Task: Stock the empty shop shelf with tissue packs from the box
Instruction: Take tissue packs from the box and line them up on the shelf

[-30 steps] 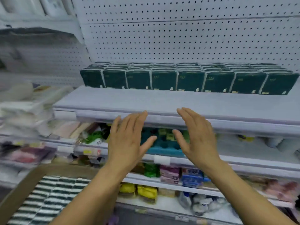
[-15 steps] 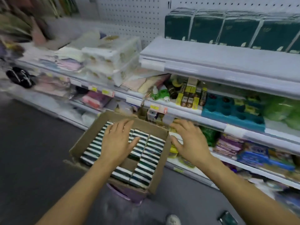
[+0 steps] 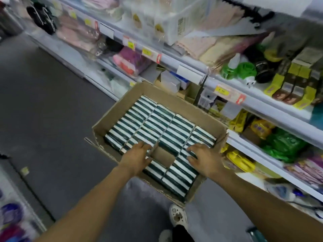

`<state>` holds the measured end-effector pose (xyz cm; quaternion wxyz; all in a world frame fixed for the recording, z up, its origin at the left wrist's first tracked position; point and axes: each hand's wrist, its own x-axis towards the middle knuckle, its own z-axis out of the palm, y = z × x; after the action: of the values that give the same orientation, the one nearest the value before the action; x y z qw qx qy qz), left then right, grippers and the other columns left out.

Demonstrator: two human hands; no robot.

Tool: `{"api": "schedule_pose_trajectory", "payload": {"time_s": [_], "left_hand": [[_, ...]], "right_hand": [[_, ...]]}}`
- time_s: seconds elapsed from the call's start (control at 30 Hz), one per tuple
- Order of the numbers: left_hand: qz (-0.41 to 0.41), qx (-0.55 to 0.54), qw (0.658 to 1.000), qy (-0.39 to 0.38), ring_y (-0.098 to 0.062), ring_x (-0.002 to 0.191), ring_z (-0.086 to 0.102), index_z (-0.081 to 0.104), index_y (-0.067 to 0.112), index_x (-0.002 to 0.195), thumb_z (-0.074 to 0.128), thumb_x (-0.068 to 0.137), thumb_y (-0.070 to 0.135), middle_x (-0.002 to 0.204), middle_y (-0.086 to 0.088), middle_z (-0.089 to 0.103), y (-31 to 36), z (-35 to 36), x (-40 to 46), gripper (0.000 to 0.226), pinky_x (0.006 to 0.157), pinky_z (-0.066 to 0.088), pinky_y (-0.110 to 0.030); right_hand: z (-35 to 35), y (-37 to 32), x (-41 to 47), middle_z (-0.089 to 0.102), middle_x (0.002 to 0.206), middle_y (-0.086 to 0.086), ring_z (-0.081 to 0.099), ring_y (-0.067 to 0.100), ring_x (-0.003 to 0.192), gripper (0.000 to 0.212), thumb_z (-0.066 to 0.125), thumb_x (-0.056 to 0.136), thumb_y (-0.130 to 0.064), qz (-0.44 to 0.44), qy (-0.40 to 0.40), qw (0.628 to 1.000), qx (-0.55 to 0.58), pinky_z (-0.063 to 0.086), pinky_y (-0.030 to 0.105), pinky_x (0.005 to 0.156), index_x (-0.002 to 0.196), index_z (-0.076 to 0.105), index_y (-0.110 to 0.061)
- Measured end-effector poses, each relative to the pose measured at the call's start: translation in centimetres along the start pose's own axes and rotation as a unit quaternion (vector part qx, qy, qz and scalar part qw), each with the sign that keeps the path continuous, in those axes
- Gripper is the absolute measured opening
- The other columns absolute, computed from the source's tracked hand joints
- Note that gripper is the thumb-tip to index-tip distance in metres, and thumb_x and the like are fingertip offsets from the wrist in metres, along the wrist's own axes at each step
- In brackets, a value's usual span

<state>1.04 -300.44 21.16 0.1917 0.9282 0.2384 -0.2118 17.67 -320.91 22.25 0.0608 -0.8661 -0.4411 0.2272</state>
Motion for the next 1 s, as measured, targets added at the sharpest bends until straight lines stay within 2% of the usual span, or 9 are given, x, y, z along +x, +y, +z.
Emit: {"api": "schedule_pose_trajectory", "payload": {"time_s": [0.17, 0.27, 0.4, 0.53, 0.63, 0.73, 0.8, 0.9, 1.0], "left_hand": [[0.039, 0.057, 0.996, -0.064, -0.026, 0.114, 0.052, 0.060, 0.022, 0.122, 0.051, 0.099, 0.033, 0.122, -0.004, 0.058, -1.1, 3.2, 5.7, 0.027, 0.092, 0.050, -0.042], [0.089, 0.100, 0.987, -0.093, -0.023, 0.119, 0.050, 0.061, 0.029, 0.126, 0.055, 0.097, 0.036, 0.127, -0.002, 0.059, -1.5, 4.9, 7.8, 0.030, 0.099, 0.042, -0.035], [0.141, 0.205, 0.957, -0.149, -0.023, 0.135, 0.034, 0.058, 0.033, 0.130, 0.058, 0.094, 0.041, 0.135, 0.000, 0.056, -2.5, 5.8, 9.7, 0.037, 0.114, 0.021, -0.041], [0.185, 0.317, 0.922, -0.123, -0.023, 0.136, 0.030, 0.059, 0.030, 0.127, 0.057, 0.096, 0.026, 0.132, 0.001, 0.058, -2.8, 7.0, 10.3, 0.031, 0.109, 0.027, -0.042], [0.211, 0.371, 0.895, -0.131, -0.024, 0.137, 0.029, 0.054, 0.031, 0.131, 0.061, 0.093, 0.026, 0.131, 0.003, 0.058, -3.0, 7.8, 11.0, 0.039, 0.111, 0.026, -0.044], [0.230, 0.429, 0.863, -0.134, -0.027, 0.138, 0.030, 0.056, 0.030, 0.130, 0.066, 0.090, 0.029, 0.128, 0.004, 0.061, -2.9, 8.4, 11.3, 0.041, 0.113, 0.022, -0.046], [0.240, 0.452, 0.849, -0.132, -0.025, 0.129, 0.041, 0.061, 0.029, 0.121, 0.067, 0.090, 0.026, 0.119, 0.004, 0.065, -2.6, 8.6, 11.2, 0.032, 0.111, 0.024, -0.044], [0.231, 0.410, 0.876, -0.108, -0.022, 0.108, 0.054, 0.066, 0.026, 0.103, 0.061, 0.091, 0.021, 0.097, 0.004, 0.069, -2.4, 8.0, 10.6, 0.014, 0.106, 0.025, -0.038], [0.201, 0.285, 0.936, -0.045, -0.021, 0.106, 0.050, 0.064, 0.023, 0.103, 0.053, 0.084, 0.032, 0.095, 0.003, 0.066, -3.2, 6.6, 9.2, 0.023, 0.104, 0.027, -0.037]], "right_hand": [[5.6, 0.3, 6.4, 0.051, 0.136, 0.001, 0.048, 0.020, 0.123, 0.042, 0.051, 0.097, -0.042, 0.002, -0.063, 0.998, 0.009, 0.045, 0.033, 0.093, 0.135, 0.052, -0.024], [8.0, 0.4, 9.0, 0.050, 0.136, 0.003, 0.045, 0.021, 0.125, 0.044, 0.051, 0.096, -0.041, 0.007, -0.064, 0.998, -0.010, 0.041, 0.033, 0.096, 0.135, 0.052, -0.020], [9.8, 0.8, 11.0, 0.049, 0.132, 0.007, 0.046, 0.025, 0.121, 0.041, 0.047, 0.097, -0.038, 0.001, -0.081, 0.994, -0.072, 0.041, 0.036, 0.095, 0.131, 0.051, -0.016], [10.3, 0.2, 11.9, 0.053, 0.126, 0.008, 0.051, 0.024, 0.115, 0.039, 0.047, 0.096, -0.043, -0.014, -0.077, 0.987, -0.142, 0.040, 0.035, 0.090, 0.123, 0.055, -0.015], [10.5, -0.4, 12.6, 0.056, 0.120, 0.008, 0.052, 0.024, 0.110, 0.042, 0.049, 0.094, -0.046, -0.016, -0.067, 0.972, -0.225, 0.037, 0.036, 0.091, 0.119, 0.055, -0.013], [11.1, -0.7, 13.0, 0.058, 0.118, 0.009, 0.054, 0.025, 0.108, 0.034, 0.056, 0.092, -0.031, -0.009, -0.071, 0.958, -0.278, 0.037, 0.040, 0.096, 0.119, 0.056, -0.011], [11.3, -0.7, 13.3, 0.059, 0.118, 0.008, 0.055, 0.024, 0.109, 0.026, 0.059, 0.089, -0.018, 0.005, -0.087, 0.961, -0.264, 0.040, 0.039, 0.097, 0.115, 0.058, -0.013], [10.8, -0.5, 13.6, 0.060, 0.110, 0.003, 0.056, 0.018, 0.099, 0.013, 0.060, 0.087, -0.011, 0.028, -0.071, 0.979, -0.188, 0.038, 0.028, 0.075, 0.096, 0.058, -0.020], [9.6, 0.1, 12.8, 0.057, 0.102, 0.000, 0.054, 0.017, 0.094, 0.007, 0.059, 0.087, -0.013, 0.014, -0.036, 0.994, -0.106, 0.031, 0.026, 0.065, 0.088, 0.055, -0.019]]}}
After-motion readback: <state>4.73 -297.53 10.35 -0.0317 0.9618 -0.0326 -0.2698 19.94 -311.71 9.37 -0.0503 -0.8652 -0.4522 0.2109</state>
